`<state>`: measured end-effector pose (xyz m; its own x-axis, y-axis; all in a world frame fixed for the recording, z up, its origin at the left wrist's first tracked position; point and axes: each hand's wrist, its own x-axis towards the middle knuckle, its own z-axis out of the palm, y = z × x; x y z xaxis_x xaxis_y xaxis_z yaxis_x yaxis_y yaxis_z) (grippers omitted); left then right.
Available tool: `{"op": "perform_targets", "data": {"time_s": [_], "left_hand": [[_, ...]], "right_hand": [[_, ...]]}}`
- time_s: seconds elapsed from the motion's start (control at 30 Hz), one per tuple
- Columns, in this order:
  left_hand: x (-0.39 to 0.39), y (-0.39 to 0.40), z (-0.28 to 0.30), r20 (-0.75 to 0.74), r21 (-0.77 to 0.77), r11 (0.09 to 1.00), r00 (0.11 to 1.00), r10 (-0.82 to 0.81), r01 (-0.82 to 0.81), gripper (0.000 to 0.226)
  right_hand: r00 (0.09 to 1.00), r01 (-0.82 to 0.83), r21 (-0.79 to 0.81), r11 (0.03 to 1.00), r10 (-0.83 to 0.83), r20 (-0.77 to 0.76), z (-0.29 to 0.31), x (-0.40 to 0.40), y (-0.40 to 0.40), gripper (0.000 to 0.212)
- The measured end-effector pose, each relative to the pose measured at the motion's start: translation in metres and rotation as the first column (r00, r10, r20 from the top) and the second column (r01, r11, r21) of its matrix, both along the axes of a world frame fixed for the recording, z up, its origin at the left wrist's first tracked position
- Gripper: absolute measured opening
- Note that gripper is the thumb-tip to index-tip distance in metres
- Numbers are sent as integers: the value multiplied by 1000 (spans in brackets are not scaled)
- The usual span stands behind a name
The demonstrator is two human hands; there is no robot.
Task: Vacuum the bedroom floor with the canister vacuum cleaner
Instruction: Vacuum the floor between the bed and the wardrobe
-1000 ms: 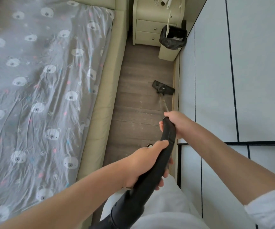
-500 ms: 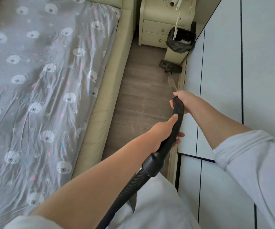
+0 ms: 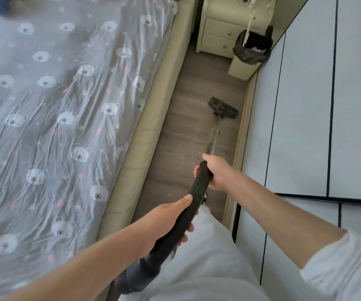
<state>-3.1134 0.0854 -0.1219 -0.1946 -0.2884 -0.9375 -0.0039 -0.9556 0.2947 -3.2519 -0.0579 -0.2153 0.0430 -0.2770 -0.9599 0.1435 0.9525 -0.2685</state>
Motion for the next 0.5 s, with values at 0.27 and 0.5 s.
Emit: {"op": "perform_targets", "data": {"time_s": [0.27,0.5], "left_hand": [[64,83,58,1,87,987,990,139,-138,53],[25,-26,-13,-19,-13,978,978,209,-210,55]], "right_hand": [[988,-113,40,993,108,114,20,72,77,44],[972,-233,-61,970,232,-26,-2,47,-46,17]]}}
